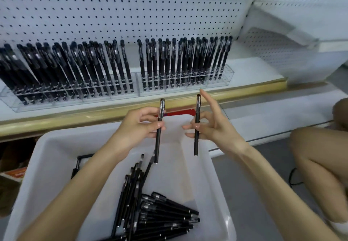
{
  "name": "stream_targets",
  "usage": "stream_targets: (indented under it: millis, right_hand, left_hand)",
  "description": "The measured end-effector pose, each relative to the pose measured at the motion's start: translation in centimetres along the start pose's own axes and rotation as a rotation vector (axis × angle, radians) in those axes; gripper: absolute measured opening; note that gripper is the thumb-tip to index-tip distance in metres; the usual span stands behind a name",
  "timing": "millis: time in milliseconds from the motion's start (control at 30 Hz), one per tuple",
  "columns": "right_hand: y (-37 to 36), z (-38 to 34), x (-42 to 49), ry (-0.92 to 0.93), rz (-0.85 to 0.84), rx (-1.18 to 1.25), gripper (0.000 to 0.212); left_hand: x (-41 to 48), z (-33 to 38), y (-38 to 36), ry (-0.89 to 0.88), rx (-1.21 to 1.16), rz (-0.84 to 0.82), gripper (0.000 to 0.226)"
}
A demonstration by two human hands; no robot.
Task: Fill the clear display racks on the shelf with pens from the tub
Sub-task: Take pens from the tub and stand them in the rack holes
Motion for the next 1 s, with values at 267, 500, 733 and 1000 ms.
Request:
stream_targets:
  millis: [267, 500, 733, 1000]
  right_hand:
    - [5.7, -1.9, 2.5, 0.126, 0.208, -0.299, 0.064]
    - [10.7, -2.4, 6.0, 0.086, 0.343, -0.377, 0.049]
    - [13.3, -4.1, 9.4, 0.159, 0.348, -0.39, 0.078]
    - [15.6, -5.1, 11.9, 0.255, 0.453, -0.356, 0.06]
  left_hand:
    - [2.7, 0.2, -3.7, -0.009, 0.043, -0.002, 0.023]
    - [4.8, 0.6, -5.0, -0.027, 0.103, 0.01, 0.016]
    - [6.9, 1.9, -5.7, -0.071, 0.127, 0.021, 0.015]
    - [8.1, 2.1, -5.6, -0.064, 0.155, 0.043, 0.016]
Point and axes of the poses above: each hand's wrist, its own x-axis towards the middle knuckle, its own y-axis out of the back of the hand, z = x × y, the point moved 6 cm from there along x, towards the middle knuckle, and after that the axes turned 15 degrees about -x, right-handed, at the moved point
